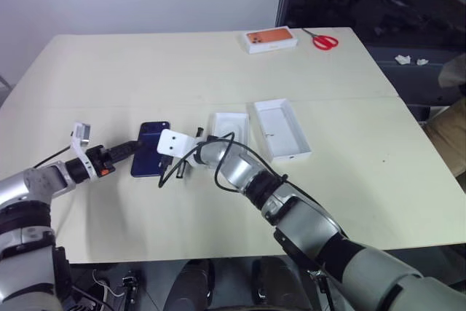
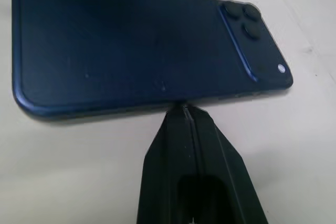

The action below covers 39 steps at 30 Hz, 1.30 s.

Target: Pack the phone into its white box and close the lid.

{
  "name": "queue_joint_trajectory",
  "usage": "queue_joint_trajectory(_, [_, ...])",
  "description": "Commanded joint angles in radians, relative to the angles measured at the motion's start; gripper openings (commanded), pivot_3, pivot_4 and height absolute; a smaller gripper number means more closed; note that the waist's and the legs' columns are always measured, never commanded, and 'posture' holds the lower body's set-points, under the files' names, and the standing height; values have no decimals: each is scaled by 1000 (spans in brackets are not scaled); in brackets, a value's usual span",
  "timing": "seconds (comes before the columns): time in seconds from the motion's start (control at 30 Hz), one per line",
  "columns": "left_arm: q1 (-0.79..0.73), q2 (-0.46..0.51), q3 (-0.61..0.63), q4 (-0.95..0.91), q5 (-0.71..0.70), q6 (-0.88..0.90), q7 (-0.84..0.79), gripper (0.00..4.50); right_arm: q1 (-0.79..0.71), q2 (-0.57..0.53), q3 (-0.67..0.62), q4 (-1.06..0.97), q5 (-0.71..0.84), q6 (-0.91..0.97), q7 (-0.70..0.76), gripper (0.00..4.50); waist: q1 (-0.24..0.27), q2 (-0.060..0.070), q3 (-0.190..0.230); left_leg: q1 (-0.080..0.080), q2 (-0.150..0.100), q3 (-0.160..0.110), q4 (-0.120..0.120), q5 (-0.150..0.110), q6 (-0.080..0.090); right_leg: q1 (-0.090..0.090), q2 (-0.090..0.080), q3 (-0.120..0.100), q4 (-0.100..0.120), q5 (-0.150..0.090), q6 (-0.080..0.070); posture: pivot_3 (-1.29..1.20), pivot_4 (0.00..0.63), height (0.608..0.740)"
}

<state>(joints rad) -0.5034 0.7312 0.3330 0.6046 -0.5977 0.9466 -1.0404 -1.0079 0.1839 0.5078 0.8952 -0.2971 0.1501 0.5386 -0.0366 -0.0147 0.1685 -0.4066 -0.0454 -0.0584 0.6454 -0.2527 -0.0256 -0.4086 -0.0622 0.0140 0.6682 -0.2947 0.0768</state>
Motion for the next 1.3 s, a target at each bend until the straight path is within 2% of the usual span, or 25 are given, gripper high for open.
queue_joint_trajectory(0.03, [23, -47, -66, -15, 9, 53, -1, 4091, -39, 67, 29, -12, -21, 71, 45, 20, 0, 1, -1, 0, 0, 0, 0, 0, 0, 0, 0, 0, 0, 0, 0, 0, 150, 740])
queue_joint_trajectory(0.23, [27, -52, -52, -37, -2, 75, 17, 4091, -67, 70, 25, -15, -24, 117, 81, 20, 1, 1, -4, 1, 0, 0, 0, 0, 1, 1, 0, 0, 0, 0, 0, 0, 150, 740])
queue_joint_trajectory(0.47, [24, -97, 41, -210, -131, 305, 105, 4091, -59, 70, 19, -5, -24, 105, 92, 20, -4, 1, -4, 1, 0, 0, 0, -1, 2, 1, 0, 0, 0, 0, 0, 0, 150, 740])
queue_joint_trajectory(0.67, [44, -138, 84, -235, -114, 311, 154, 4091, -57, 72, 12, -7, -37, 97, 93, 20, -3, 1, -4, 2, 0, -1, 0, -1, 1, 1, 0, 0, 0, 0, 0, 0, 150, 740])
queue_joint_trajectory(0.93, [9, -124, 102, -220, -49, 307, 271, 4091, -56, 48, 5, -42, -43, 108, 126, 20, 1, 1, -4, 3, 0, -1, 0, -1, 1, 3, 0, 0, 0, 0, 0, 0, 150, 740])
queue_joint_trajectory(1.13, [-5, -121, 137, -339, -94, 434, 361, 4091, -48, 11, 2, -131, -24, 147, 233, 20, -8, 1, -4, 2, 0, -1, -1, -1, 1, 2, 0, 0, 0, 0, 0, 0, 150, 740])
queue_joint_trajectory(1.3, [29, -140, 147, -326, -78, 450, 394, 4091, -54, 10, -5, -139, -36, 156, 227, 20, -9, 1, -4, 0, 0, -1, -2, 0, 0, 1, 0, 0, 0, 0, 0, 0, 150, 740])
